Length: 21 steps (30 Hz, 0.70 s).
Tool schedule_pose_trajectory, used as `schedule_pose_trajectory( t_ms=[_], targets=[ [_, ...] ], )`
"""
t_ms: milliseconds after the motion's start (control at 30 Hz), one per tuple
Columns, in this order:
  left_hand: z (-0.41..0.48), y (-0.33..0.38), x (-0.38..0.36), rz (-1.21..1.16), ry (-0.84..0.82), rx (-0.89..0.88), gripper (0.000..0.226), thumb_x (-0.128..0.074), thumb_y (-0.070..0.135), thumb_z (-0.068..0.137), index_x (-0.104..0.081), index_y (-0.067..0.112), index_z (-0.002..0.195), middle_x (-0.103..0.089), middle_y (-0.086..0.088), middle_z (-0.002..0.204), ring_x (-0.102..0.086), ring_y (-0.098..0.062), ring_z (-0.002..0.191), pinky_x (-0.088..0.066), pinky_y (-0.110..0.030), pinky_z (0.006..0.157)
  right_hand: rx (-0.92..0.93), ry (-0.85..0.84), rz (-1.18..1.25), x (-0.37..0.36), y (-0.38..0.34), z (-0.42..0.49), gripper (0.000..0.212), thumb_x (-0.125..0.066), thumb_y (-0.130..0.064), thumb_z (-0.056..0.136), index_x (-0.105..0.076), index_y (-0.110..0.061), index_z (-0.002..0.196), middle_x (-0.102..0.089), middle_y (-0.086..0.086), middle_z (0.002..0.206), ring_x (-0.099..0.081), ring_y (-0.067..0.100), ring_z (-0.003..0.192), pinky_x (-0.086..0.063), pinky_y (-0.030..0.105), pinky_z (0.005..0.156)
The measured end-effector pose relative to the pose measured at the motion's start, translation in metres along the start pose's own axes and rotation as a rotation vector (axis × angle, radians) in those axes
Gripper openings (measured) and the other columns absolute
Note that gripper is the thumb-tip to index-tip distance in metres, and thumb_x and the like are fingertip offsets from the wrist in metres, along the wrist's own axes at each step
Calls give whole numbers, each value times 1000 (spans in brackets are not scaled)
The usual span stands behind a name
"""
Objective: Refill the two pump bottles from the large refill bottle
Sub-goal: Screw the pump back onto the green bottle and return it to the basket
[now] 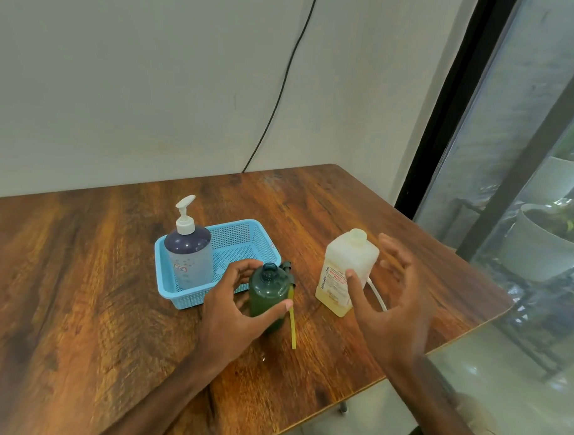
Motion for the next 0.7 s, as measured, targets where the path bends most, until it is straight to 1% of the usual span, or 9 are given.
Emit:
schedule_pose_trajectory(
  t_ms=[67,133,233,300,367,400,467,600,700],
  targets=[
    [1,2,2,31,-4,-27,73,-95,47,62,-60,31,123,-66,19,121,-61,1,118,-57,-14,86,135,26,-22,-4,-16,-7,52,-81,-16,83,-58,-17,129,-58,-10,136,-58,5,123,-56,23,91],
    [1,3,4,67,-6,-55,71,-95,47,63,-60,32,123,-65,21,121,-60,0,119,-55,-11,85,197,-54,-26,-13,-30,-15,41,-76,-11,87,-61,-23,123,-61,-17,124,-62,0,110,-54,13,82],
    [2,6,6,101,-9,-92,70,-95,47,64,-60,31,122,-66,20,120,-61,-1,117,-49,-6,88,106,-386,-84,-39,-40,-16,33,-68,-14,95,-64,-32,123,-61,-24,120,-59,-6,108,-42,0,80],
    [3,8,6,123,-16,-116,70,-94,46,64,-59,29,122,-66,20,119,-60,2,117,-46,-4,90,48,-632,-202,-63,-31,-10,36,-63,-17,99,-61,-31,131,-60,-18,133,-53,-2,118,-37,4,91],
    [3,8,6,145,-24,-140,70,-94,43,65,-60,24,123,-66,19,118,-60,4,116,-46,-4,90,31,-766,-302,-83,-20,-3,43,-66,-17,96,-59,-28,136,-59,-10,139,-52,8,128,-43,19,102],
    [4,7,7,153,-25,-150,71,-95,43,65,-60,22,123,-66,19,118,-60,4,116,-47,-5,90,33,-797,-333,-91,-16,-1,45,-69,-16,93,-59,-27,136,-60,-7,138,-54,13,128,-48,27,103],
    [4,6,8,157,-25,-159,71,-95,43,65,-60,24,123,-65,20,119,-60,3,117,-51,-9,90,23,-830,-387,-102,-10,0,41,-69,-16,93,-62,-25,132,-62,-2,132,-58,16,121,-54,33,97],
    [5,4,9,154,-37,-169,70,-95,46,66,-58,29,123,-63,24,120,-60,1,119,-56,-18,91,-12,-786,-439,-111,1,0,20,-63,-22,99,-67,-23,118,-67,0,119,-62,15,103,-58,32,85],
    [4,3,7,152,-41,-168,70,-94,47,67,-58,31,124,-63,25,120,-59,2,119,-56,-17,91,-57,-732,-403,-113,4,0,13,-64,-24,98,-69,-25,110,-70,-4,111,-65,11,95,-60,32,80]
  ],
)
Point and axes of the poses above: each hand's wrist, its own z-axis towards the middle knuckle, its own x-axis out of the back of the hand, y = z × x, the point moved 2 cm from there along z, towards the middle knuckle
